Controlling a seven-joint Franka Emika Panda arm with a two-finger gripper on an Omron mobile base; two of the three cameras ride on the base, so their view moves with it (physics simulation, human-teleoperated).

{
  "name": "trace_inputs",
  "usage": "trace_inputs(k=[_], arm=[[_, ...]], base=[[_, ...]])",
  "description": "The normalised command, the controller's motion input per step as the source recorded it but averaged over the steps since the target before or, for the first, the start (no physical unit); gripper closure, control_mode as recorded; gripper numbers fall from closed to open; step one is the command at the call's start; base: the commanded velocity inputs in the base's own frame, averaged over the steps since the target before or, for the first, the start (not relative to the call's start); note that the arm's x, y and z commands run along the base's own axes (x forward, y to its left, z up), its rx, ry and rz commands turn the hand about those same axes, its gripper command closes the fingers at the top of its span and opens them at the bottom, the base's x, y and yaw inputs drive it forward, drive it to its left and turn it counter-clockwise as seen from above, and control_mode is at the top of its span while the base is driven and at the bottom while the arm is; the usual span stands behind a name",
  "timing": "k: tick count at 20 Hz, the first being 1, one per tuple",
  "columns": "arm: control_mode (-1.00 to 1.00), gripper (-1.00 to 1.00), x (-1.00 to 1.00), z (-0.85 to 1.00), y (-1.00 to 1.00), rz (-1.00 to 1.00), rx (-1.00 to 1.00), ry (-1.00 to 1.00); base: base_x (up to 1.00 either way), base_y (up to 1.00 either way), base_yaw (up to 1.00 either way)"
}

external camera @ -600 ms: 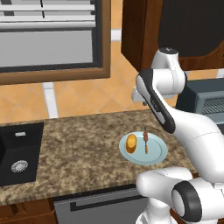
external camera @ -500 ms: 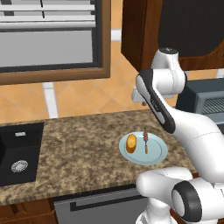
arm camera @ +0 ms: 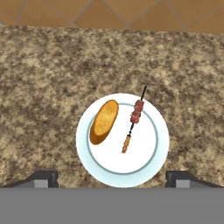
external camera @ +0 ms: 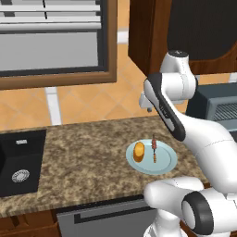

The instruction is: Pick up the kebab skewer and baguette bread, and place them inside the toaster oven. Close the toaster oven door and start by setting the timer.

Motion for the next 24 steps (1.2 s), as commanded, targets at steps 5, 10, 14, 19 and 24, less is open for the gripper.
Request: trace_inputs(k=[5, 10, 14, 19, 24], arm=[[1.0, -1.0, 0.0, 0.0, 0.0, 0.0, 0.0, 0.0], [1.0, -1.0, 0.0, 0.0, 0.0, 0.0, 0.0, 0.0], [1.0, -1.0, 0.0, 0.0, 0.0, 0.0, 0.0, 0.0], [1.0, -1.0, 0.0, 0.0, 0.0, 0.0, 0.0, 0.0], [1.0, -1.0, 0.0, 0.0, 0.0, 0.0, 0.0, 0.0]], base=[[0.0, -0.8, 0.0], [0.0, -0.77, 0.0], [0.01, -0.65, 0.0], [0.01, -0.37, 0.0], [0.0, 0.0, 0.0]])
